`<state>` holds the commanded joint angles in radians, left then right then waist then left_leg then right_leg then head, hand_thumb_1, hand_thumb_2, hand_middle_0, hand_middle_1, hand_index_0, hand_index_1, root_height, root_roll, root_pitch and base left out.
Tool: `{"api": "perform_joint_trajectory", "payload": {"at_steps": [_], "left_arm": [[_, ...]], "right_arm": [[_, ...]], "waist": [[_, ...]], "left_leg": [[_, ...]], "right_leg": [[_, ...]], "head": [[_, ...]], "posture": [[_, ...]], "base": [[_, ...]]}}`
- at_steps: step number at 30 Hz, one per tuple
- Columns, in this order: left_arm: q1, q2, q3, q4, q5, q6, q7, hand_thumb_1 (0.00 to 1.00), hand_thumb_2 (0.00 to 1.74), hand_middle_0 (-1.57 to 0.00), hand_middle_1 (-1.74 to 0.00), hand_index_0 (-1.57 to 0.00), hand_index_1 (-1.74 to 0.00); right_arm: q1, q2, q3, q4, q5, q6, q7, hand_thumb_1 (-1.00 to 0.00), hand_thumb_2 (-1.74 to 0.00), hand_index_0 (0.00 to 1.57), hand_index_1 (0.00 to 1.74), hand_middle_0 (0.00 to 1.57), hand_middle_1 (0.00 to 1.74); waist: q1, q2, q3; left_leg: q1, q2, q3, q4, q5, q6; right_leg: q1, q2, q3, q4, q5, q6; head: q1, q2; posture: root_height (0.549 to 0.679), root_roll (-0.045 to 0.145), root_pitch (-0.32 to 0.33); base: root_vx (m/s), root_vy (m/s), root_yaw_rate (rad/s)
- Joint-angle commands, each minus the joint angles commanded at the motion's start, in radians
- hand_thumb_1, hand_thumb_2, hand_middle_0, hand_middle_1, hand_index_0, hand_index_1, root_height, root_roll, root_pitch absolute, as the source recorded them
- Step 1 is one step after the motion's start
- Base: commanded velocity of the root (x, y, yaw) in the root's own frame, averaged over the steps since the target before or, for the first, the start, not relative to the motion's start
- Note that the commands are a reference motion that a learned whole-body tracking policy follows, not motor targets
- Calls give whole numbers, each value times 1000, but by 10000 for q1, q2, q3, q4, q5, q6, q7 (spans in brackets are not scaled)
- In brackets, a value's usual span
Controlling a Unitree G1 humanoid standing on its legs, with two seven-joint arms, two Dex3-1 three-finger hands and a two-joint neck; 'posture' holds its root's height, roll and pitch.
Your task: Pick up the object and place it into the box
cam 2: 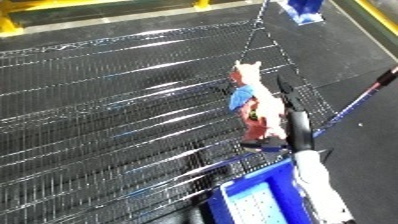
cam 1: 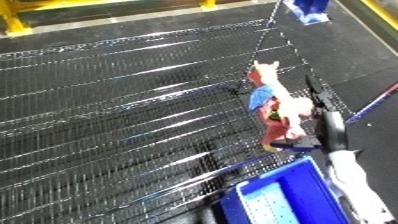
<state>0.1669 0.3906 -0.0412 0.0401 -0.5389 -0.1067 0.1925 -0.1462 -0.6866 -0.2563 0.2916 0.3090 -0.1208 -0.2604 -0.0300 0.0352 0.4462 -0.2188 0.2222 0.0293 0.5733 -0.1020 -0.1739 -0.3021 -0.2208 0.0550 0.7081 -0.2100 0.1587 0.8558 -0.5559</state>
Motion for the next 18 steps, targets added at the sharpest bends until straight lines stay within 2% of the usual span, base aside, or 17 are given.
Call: {"api": "perform_joint_trajectory", "payload": {"at_steps": [4, 9, 14, 18], "left_arm": [[14, 121, -384, -2, -98, -87, -100, 1000, 1740, -1570, -1740, -1570, -1740], [14, 209, -907, -5, -234, -212, -216, 1000, 1740, -1570, -1740, -1570, -1740], [105, 296, -1173, 2, -296, -282, -317, 1000, 1740, -1570, -1740, -1570, -1740], [116, 331, -1325, 79, -353, -321, -339, 1000, 1740, -1570, -1740, -1570, -1740]], "right_arm": [[-635, -710, 260, 880, 38, 272, -106, 0, 0, 0, 0, 0, 0], [-1989, -1752, 847, 2577, 47, 607, -228, 0, 0, 0, 0, 0, 0], [-3502, -2659, 1594, 4650, -187, 783, -101, 0, 0, 0, 0, 0, 0], [-4455, -3089, 2144, 5819, -302, 991, 59, 0, 0, 0, 0, 0, 0]], "waist": [[22, 253, 37], [30, 661, 74], [25, 1016, 126], [43, 1238, 181]], "left_leg": [[-70, -51, 31, -1, 28, -10], [-208, -157, 81, 8, 61, -24], [-315, -254, 141, 16, 57, -44], [-376, -307, 163, -8, 75, -62]], "right_leg": [[-186, -57, 42, 64, 31, 29], [-490, -188, 113, 198, 57, 54], [-714, -268, 178, 258, 44, 50], [-837, -311, 203, 282, 19, 38]], "head": [[491, 101], [1190, 361], [1522, 637], [1754, 928]], "posture": [[629, 58, -168], [628, 69, -157], [628, 80, -144], [628, 86, -136]], "base": [[12, -19, -11], [8, 10, -29], [10, 22, -46], [6, 10, -27]]}}
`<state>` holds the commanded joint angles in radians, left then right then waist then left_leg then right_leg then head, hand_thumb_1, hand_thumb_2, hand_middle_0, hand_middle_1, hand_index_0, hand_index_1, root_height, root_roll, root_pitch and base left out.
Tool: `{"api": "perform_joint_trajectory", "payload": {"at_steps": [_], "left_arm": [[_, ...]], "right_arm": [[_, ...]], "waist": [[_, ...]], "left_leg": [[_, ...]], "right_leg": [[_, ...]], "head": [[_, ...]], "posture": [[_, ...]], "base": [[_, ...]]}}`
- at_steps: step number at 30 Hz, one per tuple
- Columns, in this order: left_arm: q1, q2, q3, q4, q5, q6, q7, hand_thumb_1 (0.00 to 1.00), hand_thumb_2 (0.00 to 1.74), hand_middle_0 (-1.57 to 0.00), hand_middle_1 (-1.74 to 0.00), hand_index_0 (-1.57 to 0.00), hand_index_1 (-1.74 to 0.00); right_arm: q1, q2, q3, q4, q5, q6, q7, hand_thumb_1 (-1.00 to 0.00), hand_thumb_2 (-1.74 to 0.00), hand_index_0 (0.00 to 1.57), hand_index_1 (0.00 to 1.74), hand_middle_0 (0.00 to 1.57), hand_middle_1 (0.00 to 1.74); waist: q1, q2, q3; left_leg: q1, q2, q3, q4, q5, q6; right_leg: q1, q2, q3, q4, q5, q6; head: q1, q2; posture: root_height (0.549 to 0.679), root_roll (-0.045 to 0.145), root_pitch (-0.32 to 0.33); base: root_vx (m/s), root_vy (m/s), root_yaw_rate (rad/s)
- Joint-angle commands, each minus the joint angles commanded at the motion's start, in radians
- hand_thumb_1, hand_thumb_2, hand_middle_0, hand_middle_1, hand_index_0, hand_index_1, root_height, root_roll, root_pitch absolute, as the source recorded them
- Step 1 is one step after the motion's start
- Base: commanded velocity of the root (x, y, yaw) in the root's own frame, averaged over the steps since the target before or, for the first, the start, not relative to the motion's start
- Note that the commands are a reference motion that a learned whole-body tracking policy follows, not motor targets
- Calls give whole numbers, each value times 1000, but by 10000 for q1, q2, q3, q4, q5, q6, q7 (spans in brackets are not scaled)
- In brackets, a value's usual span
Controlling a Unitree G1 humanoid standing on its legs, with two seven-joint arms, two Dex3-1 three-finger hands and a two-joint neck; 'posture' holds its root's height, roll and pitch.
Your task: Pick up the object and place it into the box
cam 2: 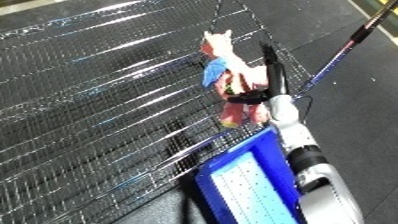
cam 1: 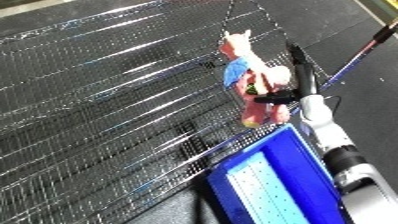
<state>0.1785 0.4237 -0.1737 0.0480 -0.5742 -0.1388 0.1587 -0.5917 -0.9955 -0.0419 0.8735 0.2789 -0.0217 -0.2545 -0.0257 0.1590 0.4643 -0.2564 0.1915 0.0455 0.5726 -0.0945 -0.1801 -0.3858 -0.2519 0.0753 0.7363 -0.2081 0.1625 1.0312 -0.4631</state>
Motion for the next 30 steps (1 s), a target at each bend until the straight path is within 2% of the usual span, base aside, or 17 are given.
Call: {"api": "perform_joint_trajectory", "payload": {"at_steps": [6, 9, 13, 18, 23, 30], "left_arm": [[48, 28, -195, -14, -68, -85, -5, 1000, 1740, -1570, -1740, -1570, -1740], [97, 18, -212, -25, -128, -127, 15, 1000, 1740, -1570, -1740, -1570, -1740], [158, -49, -215, -53, -177, -133, 74, 1000, 1740, -1570, -1740, -1570, -1740], [177, -111, -192, -87, -162, -87, 72, 1000, 1740, -1570, -1740, -1570, -1740], [158, -180, -64, -31, -189, -147, 89, 1000, 1740, -1570, -1740, -1570, -1740], [190, -184, 92, 53, -249, -201, 104, 1000, 1740, -1570, -1740, -1570, -1740]], "right_arm": [[-1334, -411, 827, 1357, -153, 243, 211, 0, 0, 0, 0, 0, 0], [-2113, -613, 1343, 2140, -251, 240, 331, 0, 0, 0, 0, 0, 0], [-2809, -766, 1839, 2897, -286, 296, 425, 0, 0, 0, 0, 0, 0], [-2618, -672, 1913, 3291, -348, 504, 632, 0, 0, 0, 0, 0, 0], [-1973, -305, 1737, 3464, -460, 680, 881, 0, 0, 0, 0, 0, 0], [-1468, 176, 1538, 3399, -159, 702, 1025, -350, -609, 549, 609, 549, 609]], "waist": [[52, 336, 97], [76, 490, 180], [71, 650, 320], [42, 683, 457], [13, 615, 531], [53, 479, 541]], "left_leg": [[-174, -75, 6, -21, 57, -35], [-295, -105, 7, -34, 101, -54], [-453, -143, -4, -51, 159, -61], [-526, -144, -36, -67, 156, -41], [-517, -71, -47, -30, 96, -45], [-464, 21, -47, -6, 57, -56]], "right_leg": [[-297, -76, 63, 117, -48, -25], [-469, -106, 95, 182, -61, -45], [-647, -123, 112, 251, -82, -71], [-680, -101, 83, 269, -113, -79], [-527, -78, 2, 201, -141, -72], [-365, -59, -66, 128, -118, -59]], "head": [[395, 797], [567, 1158], [608, 1375], [501, 1554], [425, 1685], [428, 1631]], "posture": [[626, 95, -121], [625, 100, -111], [625, 105, -99], [626, 104, -92], [628, 98, -93], [629, 92, -99]], "base": [[0, 1, -1], [-10, 2, 3], [-21, -5, 23], [-10, -13, 16], [-4, -20, 23], [-11, -10, 20]]}}
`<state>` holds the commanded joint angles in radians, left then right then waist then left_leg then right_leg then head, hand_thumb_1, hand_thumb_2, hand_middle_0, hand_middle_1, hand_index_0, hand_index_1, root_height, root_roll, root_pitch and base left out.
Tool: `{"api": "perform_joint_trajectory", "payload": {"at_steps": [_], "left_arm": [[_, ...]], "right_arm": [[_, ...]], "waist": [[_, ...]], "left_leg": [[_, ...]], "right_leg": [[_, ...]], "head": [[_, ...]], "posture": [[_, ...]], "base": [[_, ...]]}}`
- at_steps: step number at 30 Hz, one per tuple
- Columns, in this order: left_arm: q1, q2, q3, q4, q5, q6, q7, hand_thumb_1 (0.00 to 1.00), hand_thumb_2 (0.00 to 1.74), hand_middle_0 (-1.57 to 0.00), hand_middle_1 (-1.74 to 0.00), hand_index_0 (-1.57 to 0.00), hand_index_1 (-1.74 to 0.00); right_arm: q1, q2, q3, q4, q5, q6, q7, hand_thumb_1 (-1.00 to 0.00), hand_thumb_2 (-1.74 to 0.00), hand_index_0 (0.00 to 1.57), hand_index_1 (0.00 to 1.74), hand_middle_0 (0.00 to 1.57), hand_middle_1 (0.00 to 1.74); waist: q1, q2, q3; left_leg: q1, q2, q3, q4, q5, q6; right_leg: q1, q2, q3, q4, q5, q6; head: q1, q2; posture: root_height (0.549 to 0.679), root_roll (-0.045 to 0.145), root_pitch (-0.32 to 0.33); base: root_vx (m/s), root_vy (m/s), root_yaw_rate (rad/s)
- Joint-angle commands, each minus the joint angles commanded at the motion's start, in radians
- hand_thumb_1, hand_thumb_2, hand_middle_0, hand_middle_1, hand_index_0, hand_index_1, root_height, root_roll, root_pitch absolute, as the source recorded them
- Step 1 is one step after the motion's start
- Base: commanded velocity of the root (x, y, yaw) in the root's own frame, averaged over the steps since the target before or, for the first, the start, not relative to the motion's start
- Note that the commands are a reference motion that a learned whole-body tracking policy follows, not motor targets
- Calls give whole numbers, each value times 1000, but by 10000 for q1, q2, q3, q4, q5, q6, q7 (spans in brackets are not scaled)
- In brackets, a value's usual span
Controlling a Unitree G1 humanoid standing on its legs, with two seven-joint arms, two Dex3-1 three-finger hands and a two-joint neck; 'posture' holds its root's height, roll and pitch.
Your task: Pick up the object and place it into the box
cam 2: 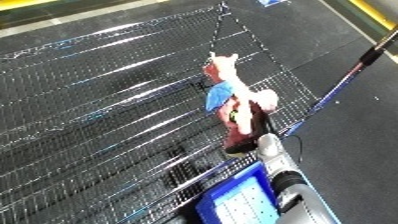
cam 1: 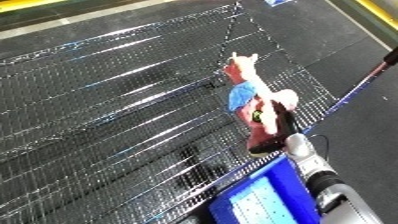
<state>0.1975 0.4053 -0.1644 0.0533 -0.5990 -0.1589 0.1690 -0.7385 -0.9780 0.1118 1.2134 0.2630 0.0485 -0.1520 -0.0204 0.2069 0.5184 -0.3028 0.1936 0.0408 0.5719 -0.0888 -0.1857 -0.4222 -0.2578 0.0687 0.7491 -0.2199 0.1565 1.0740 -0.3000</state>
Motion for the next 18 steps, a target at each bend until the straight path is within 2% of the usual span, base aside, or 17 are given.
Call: {"api": "perform_joint_trajectory", "payload": {"at_steps": [6, 12, 18], "left_arm": [[-67, 30, 93, 145, -28, -21, -49, 1000, 1740, -1570, -1740, -1570, -1740], [-129, 89, 149, 213, 34, 3, -113, 1000, 1740, -1570, -1740, -1570, -1740], [-143, 155, 175, 288, 54, 43, -179, 1000, 1740, -1570, -1740, -1570, -1740]], "right_arm": [[397, 241, -107, -194, 114, -64, 14, -650, -1131, 1020, 1131, 1020, 1131], [807, 415, -238, -368, 60, -145, -5, -650, -1131, 1020, 1131, 1020, 1131], [1059, 543, -283, -572, -26, -226, 26, -650, -1131, 1020, 1131, 1020, 1131]], "waist": [[41, -173, -38], [87, -329, -86], [112, -466, -83]], "left_leg": [[66, 45, -38, -5, 0, -24], [88, 100, -120, 55, 6, -39], [57, 119, -189, 192, -5, -40]], "right_leg": [[187, 25, -49, -79, 37, 3], [337, 29, -113, -92, 81, 8], [395, 42, -125, -57, 160, -1]], "head": [[-99, 122], [-164, 140], [-113, 154]], "posture": [[630, 86, -109], [629, 80, -120], [628, 75, -133]], "base": [[-19, -11, 24], [-35, -7, 41], [-34, -3, 27]]}}
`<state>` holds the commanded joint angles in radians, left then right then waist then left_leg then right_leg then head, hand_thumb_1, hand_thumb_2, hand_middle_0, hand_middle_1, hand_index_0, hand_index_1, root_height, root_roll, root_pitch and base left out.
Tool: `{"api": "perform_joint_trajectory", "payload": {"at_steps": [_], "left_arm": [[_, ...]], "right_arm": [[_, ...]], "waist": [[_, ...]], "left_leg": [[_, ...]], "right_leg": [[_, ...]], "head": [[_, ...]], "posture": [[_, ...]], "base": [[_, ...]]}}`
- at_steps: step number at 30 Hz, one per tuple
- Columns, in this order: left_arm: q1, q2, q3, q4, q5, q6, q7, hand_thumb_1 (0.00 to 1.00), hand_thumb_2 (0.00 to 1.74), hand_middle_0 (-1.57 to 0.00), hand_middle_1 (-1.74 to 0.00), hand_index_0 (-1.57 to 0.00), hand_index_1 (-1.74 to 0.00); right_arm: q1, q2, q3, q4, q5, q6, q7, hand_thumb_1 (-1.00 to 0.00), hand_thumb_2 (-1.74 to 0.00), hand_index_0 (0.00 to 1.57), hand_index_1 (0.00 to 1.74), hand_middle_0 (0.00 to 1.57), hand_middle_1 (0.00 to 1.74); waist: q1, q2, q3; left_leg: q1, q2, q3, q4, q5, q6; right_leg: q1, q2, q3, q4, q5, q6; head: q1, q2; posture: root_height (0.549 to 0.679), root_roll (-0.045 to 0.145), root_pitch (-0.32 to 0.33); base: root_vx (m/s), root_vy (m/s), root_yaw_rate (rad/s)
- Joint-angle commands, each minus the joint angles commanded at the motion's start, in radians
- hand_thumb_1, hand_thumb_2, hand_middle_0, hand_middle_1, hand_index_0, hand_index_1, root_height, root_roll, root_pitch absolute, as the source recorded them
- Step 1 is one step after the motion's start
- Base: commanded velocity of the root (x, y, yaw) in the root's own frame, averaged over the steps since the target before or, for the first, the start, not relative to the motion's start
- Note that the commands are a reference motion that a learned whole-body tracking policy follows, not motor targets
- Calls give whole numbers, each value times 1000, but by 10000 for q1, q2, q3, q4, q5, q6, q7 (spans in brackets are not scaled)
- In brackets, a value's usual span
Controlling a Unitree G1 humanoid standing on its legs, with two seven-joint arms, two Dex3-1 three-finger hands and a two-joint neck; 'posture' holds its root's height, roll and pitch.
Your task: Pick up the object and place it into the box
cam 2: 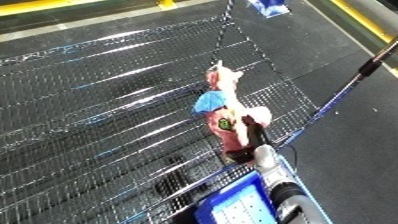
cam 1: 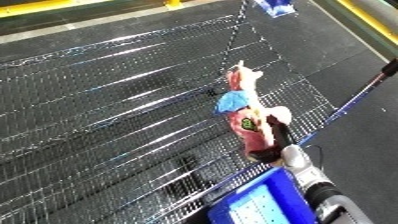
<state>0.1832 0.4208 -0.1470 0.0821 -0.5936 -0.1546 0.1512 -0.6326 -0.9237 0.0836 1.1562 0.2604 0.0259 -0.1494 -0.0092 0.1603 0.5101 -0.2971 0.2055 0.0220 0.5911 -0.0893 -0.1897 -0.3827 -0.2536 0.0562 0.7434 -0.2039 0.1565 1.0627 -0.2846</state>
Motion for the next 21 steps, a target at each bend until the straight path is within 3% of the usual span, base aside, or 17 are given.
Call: {"api": "perform_joint_trajectory", "payload": {"at_steps": [11, 18, 21], "left_arm": [[-34, 45, 106, 81, -26, 28, -6, 1000, 1740, -1570, -1740, -1570, -1740], [-68, 72, 166, 221, -19, 52, 5, 1000, 1740, -1570, -1740, -1570, -1740], [-70, 69, 173, 269, -39, 63, 17, 1000, 1740, -1570, -1740, -1570, -1740]], "right_arm": [[442, 120, -302, -920, 119, -299, -256, -650, -1131, 1020, 1131, 1020, 1131], [1035, 223, -747, -2206, 425, -576, -409, -1000, -1740, 1570, 1740, 1570, 1740], [1187, 249, -911, -2431, 461, -636, -466, -1000, -1740, 1570, 1740, 1570, 1740]], "waist": [[13, -252, -81], [-41, -427, -157], [-52, -475, -153]], "left_leg": [[6, 39, -50, 149, -33, 19], [99, 84, -61, 157, -45, 31], [88, 93, -68, 234, -62, 37]], "right_leg": [[156, 34, -40, 15, 65, 6], [311, 67, -67, -53, 92, 5], [320, 89, -65, -21, 101, 0]], "head": [[-164, -40], [-79, -61], [-91, -32]], "posture": [[627, 66, -150], [627, 61, -161], [626, 59, -165]], "base": [[-27, 4, 16], [-15, 0, 7], [-22, 0, -4]]}}
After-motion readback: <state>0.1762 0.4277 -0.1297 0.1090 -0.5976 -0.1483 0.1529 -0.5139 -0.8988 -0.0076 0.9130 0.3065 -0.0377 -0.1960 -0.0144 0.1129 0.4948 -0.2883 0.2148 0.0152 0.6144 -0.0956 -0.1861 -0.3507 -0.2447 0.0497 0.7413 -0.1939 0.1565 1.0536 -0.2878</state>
